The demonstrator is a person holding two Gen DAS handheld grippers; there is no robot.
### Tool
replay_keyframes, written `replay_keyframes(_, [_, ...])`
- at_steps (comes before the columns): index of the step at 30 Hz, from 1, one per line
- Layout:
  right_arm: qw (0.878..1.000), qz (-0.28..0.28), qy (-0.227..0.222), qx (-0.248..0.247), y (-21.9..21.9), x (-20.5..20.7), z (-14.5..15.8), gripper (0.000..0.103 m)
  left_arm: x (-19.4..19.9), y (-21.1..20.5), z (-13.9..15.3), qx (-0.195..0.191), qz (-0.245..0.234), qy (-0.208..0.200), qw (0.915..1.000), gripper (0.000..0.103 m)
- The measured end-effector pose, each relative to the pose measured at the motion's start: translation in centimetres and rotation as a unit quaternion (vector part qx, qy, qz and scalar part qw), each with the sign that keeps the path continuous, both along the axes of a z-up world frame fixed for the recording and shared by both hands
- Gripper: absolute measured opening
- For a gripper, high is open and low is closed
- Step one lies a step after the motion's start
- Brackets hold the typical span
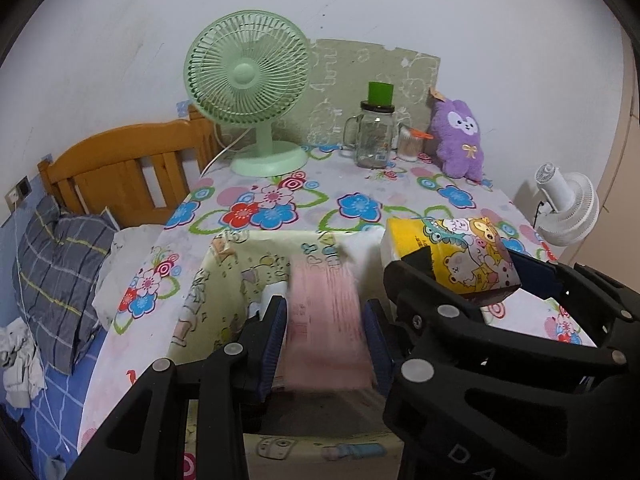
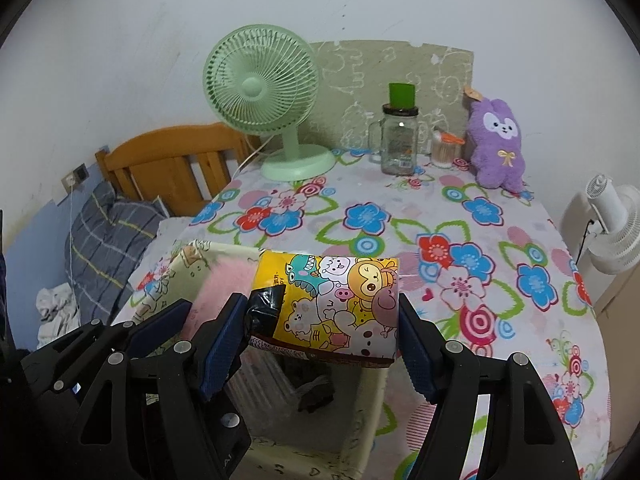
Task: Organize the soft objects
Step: 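Lower the pink packet with the left tool while the right tool lowers the snack box into the box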
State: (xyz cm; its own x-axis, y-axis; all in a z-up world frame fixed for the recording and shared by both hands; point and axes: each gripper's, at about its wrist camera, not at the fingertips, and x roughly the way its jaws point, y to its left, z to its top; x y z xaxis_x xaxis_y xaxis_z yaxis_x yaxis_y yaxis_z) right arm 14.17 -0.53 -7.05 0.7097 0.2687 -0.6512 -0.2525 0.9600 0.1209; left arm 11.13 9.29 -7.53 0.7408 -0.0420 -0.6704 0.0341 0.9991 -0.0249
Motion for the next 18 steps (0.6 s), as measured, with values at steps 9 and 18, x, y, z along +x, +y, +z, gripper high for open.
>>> replay_keyframes(9, [1.000, 0.019, 0.013, -0.003, 1.7, 0.2, -0.9, 0.074, 0.1, 1.4, -0.6, 0.009, 0.016, 0.013, 0.9997, 0.061])
replay_keyframes(18, [0.999, 0.036, 0.022, 0.003, 3.0, 0.2, -1.4, 0.076, 0.0, 2.7, -0.9, 0.031, 0.037, 0.025, 0.9985, 0.072])
